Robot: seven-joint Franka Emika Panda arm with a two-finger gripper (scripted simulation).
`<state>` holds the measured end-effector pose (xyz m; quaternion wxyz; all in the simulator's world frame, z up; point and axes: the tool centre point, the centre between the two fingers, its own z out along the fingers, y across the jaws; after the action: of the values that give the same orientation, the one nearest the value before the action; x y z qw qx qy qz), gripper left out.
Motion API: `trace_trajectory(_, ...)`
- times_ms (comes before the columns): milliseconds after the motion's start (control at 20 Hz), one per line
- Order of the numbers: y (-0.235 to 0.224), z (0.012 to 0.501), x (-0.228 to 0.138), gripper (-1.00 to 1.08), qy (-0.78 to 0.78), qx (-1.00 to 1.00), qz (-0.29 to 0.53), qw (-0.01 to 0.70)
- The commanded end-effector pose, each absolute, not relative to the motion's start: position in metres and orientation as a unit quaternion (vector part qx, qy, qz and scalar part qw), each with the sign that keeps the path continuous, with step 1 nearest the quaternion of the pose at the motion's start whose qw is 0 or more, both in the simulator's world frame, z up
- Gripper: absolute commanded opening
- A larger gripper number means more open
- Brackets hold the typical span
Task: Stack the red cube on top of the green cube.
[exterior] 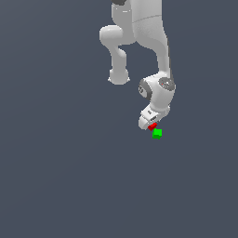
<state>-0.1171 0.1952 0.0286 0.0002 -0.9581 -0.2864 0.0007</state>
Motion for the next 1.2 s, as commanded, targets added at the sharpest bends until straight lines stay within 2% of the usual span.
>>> trace_trajectory(0,0.195,0.022,-0.117,1.0,-0.287,-0.958,0.0,0.0)
trace_trajectory(150,0.195,0.02,-0.117,1.0,-0.287,-0.958,0.0,0.0)
trace_trajectory(200,0.195,0.02,-0.117,-1.0,-0.287,-0.958,0.0,0.0)
trace_trajectory(800,0.195,0.021,-0.117,-1.0,-0.287,-0.958,0.0,0.0)
trace_trajectory(1150,0.195,0.041,-0.117,-1.0,-0.287,-0.958,0.0,0.0)
